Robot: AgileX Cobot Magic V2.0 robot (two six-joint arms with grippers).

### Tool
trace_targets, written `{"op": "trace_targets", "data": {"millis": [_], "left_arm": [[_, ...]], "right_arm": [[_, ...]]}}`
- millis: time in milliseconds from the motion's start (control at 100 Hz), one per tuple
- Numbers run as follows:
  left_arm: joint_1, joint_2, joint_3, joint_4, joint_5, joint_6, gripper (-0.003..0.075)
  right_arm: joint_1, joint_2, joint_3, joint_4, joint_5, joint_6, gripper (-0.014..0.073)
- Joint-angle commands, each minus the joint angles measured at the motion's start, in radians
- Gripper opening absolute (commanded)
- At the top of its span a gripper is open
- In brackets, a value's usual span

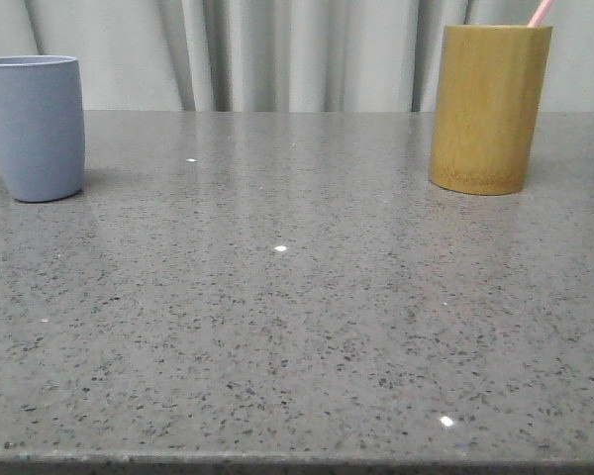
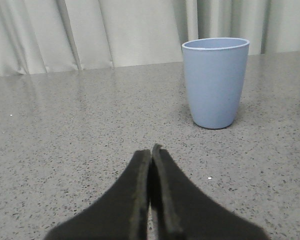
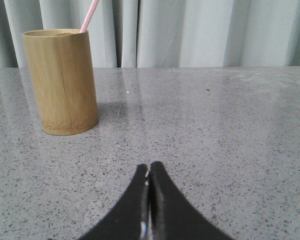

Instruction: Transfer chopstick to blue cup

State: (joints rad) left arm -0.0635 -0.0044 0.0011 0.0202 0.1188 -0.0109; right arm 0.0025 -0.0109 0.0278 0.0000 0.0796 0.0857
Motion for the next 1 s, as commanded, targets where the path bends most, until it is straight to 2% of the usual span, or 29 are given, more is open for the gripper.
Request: {"op": "trace_targets", "data": {"millis": [0, 590, 880, 990], "left_arm": [[0.004, -0.033, 0.009, 0.001, -0.084, -0.005, -0.0019], [0.004, -0.033, 0.009, 0.001, -0.084, -0.005, -0.0019], [0.004, -0.033, 0.009, -0.002, -0.107, -0.005, -0.0019], [0.004, -0.033, -0.019, -0.01, -0.083, -0.005, -0.0019]], "right_arm": [[-0.006, -0.02, 0.0, -0.005, -0.087, -0.009, -0.0067], [-0.006, -0.02, 0.0, -0.005, -0.087, -0.009, -0.0067], [-0.006, -0.02, -0.002, -0.005, -0.186, -0.009, -0.0067], [-0.006, -0.014, -0.038, -0.005, -0.116, -0.009, -0.0067]]}}
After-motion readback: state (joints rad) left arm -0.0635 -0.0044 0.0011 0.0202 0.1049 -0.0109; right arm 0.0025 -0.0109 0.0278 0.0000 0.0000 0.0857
